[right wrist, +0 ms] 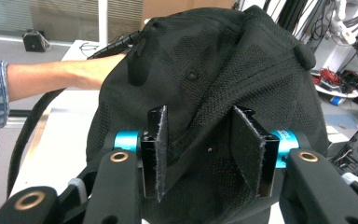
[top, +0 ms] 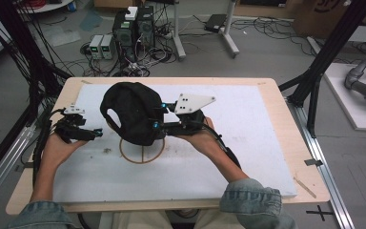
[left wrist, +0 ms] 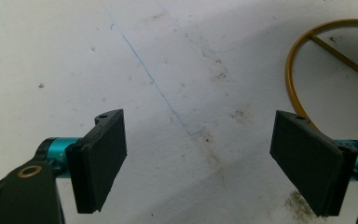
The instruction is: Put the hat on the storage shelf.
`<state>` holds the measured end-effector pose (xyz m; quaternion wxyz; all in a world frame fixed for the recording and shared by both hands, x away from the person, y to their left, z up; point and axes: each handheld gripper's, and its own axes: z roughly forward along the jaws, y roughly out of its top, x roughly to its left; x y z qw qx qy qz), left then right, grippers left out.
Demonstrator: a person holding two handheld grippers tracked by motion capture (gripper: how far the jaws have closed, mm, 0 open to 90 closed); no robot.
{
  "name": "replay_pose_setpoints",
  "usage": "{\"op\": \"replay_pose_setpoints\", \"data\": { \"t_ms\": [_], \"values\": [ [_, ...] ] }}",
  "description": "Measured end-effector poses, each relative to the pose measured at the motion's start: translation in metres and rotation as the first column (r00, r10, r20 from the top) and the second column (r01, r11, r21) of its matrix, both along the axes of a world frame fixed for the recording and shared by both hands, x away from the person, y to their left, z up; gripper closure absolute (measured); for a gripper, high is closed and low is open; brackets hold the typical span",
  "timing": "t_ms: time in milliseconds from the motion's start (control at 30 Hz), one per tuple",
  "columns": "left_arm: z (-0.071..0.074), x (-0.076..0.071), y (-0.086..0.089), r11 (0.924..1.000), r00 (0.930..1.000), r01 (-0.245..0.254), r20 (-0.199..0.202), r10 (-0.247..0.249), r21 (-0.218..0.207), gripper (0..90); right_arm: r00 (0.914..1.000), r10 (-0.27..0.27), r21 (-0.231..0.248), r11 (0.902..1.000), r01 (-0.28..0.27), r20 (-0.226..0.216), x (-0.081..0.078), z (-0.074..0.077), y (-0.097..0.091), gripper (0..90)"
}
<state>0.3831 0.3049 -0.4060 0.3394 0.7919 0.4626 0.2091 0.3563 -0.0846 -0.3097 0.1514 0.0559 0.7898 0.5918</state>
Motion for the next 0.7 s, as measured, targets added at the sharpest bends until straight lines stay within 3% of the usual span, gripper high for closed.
{"op": "replay_pose_setpoints", "data": {
  "t_ms": [167,700],
  "values": [
    [0.0,0.0,0.0,1.0,1.0,-0.003,0.002,0.003,-0.002,18.9,0.9996,-0.019,0.005,0.9998,0.019,-0.022,0.001,-0.001,-0.004,53.9],
    [0.0,0.0,0.0,1.0,1.0,0.001,-0.002,-0.001,0.005,18.9,0.998,-0.062,0.013,0.998,0.062,-0.011,0.002,0.001,-0.014,50.3]
  ]
}}
